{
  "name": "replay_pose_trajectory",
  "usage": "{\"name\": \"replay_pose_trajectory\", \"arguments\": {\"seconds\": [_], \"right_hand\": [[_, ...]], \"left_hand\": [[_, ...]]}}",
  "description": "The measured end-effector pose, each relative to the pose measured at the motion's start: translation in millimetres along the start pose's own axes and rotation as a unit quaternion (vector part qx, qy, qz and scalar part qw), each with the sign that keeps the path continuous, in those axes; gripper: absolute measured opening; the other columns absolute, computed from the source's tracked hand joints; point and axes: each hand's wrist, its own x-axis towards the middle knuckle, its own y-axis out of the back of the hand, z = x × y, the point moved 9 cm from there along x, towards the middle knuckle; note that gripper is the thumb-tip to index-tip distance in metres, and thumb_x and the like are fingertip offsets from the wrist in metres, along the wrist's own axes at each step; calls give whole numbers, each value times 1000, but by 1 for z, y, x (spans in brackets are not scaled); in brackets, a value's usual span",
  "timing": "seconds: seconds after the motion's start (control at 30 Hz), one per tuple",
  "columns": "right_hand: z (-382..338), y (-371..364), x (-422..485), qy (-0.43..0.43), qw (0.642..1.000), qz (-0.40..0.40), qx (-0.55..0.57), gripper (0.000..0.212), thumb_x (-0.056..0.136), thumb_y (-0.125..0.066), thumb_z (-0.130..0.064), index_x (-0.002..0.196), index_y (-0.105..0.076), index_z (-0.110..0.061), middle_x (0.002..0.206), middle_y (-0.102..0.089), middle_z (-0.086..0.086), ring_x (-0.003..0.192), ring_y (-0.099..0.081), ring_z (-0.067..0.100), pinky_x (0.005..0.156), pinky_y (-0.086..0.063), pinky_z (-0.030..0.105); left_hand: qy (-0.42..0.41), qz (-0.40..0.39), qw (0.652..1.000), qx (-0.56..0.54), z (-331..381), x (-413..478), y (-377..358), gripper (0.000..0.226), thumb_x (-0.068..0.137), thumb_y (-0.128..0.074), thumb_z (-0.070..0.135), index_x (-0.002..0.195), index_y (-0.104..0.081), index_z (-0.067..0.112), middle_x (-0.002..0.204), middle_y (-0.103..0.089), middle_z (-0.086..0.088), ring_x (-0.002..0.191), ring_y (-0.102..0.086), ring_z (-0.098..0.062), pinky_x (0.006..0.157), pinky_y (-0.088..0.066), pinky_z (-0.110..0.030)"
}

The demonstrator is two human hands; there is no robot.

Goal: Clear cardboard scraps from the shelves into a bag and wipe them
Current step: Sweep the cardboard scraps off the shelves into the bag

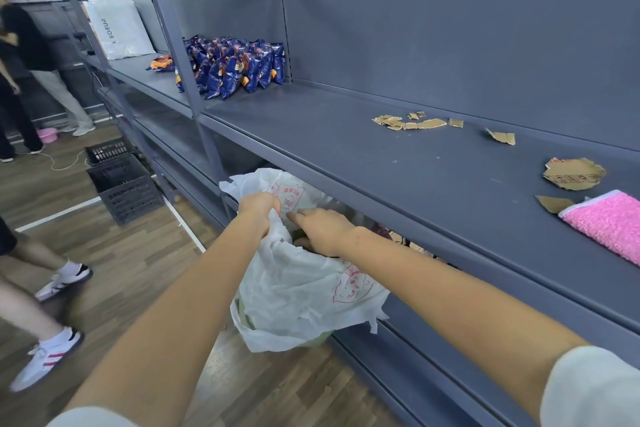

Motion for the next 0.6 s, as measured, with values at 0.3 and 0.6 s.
{"name": "replay_pose_trajectory", "arguments": {"seconds": [0.3,0.6], "right_hand": [[80,70,-41,-131,970,204,-10,39,94,-41,-24,130,-47,-9,148,-32,12,132,-33,31,107,-26,38],[263,85,-169,-531,831,164,-8,56,93,-34,-35,144,-25,-15,158,9,9,142,8,41,110,2,62]], "left_hand": [[56,46,997,8,-7,-4,3,23,75,-51,-10,66,-39,7,74,-40,-7,69,-44,-23,67,-45,-30],[49,40,998,-8,-7,-4,-7,20,75,-47,-10,66,-43,7,69,-42,-7,59,-41,-21,53,-37,-26]]}}
